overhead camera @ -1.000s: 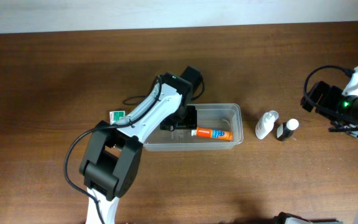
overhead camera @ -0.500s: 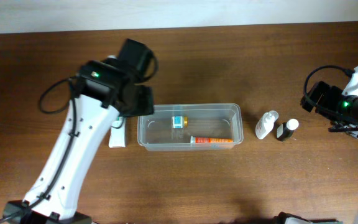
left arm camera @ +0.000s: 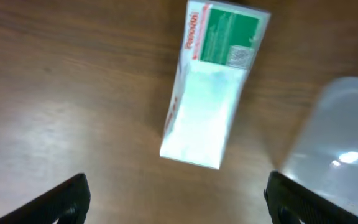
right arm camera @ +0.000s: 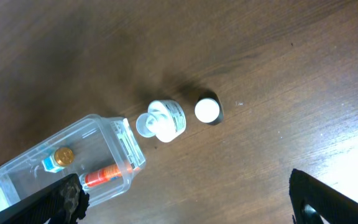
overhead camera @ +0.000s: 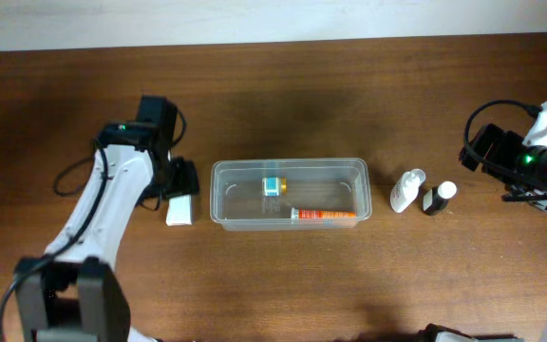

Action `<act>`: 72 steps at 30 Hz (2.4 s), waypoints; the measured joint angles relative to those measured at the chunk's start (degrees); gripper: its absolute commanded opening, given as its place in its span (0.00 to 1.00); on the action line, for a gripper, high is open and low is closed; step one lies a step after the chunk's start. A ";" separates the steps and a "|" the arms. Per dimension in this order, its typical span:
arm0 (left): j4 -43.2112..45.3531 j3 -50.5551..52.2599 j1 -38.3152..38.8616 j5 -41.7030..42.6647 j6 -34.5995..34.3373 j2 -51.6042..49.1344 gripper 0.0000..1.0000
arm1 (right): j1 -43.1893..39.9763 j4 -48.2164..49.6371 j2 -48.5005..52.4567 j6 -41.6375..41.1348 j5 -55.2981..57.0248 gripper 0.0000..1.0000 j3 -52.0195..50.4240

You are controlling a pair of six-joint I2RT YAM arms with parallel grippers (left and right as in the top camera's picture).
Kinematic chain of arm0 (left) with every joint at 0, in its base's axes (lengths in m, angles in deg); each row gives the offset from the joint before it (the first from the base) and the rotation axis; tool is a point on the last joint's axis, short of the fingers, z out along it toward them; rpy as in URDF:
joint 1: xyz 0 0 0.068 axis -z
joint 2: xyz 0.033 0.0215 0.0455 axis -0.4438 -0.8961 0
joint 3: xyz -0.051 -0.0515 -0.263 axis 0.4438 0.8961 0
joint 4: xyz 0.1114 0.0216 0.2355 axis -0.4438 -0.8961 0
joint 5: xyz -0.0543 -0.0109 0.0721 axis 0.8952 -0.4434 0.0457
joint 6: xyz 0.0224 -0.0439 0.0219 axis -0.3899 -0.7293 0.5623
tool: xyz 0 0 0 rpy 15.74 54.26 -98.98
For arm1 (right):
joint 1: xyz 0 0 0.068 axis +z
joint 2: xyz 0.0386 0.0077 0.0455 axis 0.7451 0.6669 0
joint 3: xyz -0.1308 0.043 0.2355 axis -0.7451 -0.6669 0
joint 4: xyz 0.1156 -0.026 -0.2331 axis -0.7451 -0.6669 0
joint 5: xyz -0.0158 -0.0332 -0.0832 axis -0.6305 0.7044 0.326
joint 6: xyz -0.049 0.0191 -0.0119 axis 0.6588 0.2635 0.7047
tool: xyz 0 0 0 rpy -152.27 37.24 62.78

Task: Pack container
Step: 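Grasp the Panadol box with the left gripper and lift it, then lower the Panadol box into the container and release it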

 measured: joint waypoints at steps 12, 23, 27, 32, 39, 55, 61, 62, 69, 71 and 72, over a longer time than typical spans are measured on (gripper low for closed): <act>12.50 5.31 -0.39 2.34 4.70 -8.92 0.75 | 0.00 0.02 0.00 -0.04 0.00 0.98 0.00; 13.64 5.35 -0.42 2.82 11.61 -9.70 0.64 | 0.00 0.02 0.00 -0.04 0.00 0.98 0.00; 13.60 5.38 -0.42 2.99 15.21 -9.77 0.64 | 0.00 0.02 0.00 -0.04 0.00 0.98 0.00; 14.58 5.42 -0.39 3.37 15.26 -10.56 0.50 | 0.00 0.02 0.00 -0.02 0.00 0.99 0.00; 13.22 5.16 -0.42 3.39 15.74 -10.69 0.31 | 0.00 0.02 0.00 -0.02 0.00 0.99 0.00; -15.23 -31.61 3.69 2.64 24.37 -5.14 0.26 | 0.00 0.02 0.00 -0.04 0.00 0.98 0.00; -14.16 -33.97 15.32 5.29 35.01 -0.96 0.19 | 0.00 0.02 0.00 -0.02 0.00 0.98 0.00; -13.92 -33.55 17.44 5.51 37.79 -1.11 0.18 | 0.00 0.04 0.00 -0.02 0.00 0.98 0.00; -13.49 -26.38 26.67 6.38 55.65 -5.31 0.19 | 0.00 0.04 0.00 -0.02 0.00 0.98 0.00; -12.48 -24.30 27.87 6.36 59.30 -7.19 0.19 | 0.00 0.04 0.00 -0.02 0.00 0.98 0.00; -12.00 -23.58 28.15 6.29 60.50 -8.09 0.19 | 0.00 0.04 0.00 -0.02 0.00 0.98 0.00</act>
